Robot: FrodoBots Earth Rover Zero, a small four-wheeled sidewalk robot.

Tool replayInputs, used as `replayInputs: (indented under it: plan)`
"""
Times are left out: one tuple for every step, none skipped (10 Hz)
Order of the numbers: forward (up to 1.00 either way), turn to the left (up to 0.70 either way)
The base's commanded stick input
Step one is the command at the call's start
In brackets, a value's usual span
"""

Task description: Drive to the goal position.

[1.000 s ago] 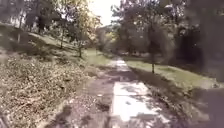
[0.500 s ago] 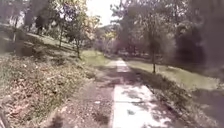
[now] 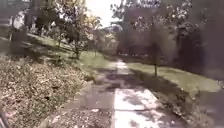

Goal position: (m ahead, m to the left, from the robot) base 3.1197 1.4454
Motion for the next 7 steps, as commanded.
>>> replayInputs:
  plan:
    - [0.45,0.0]
    - [0.45,0.0]
    - [0.45,0.0]
    - [0.45,0.0]
    - [0.45,0.0]
    - [0.45,0.0]
    - [0.45,0.0]
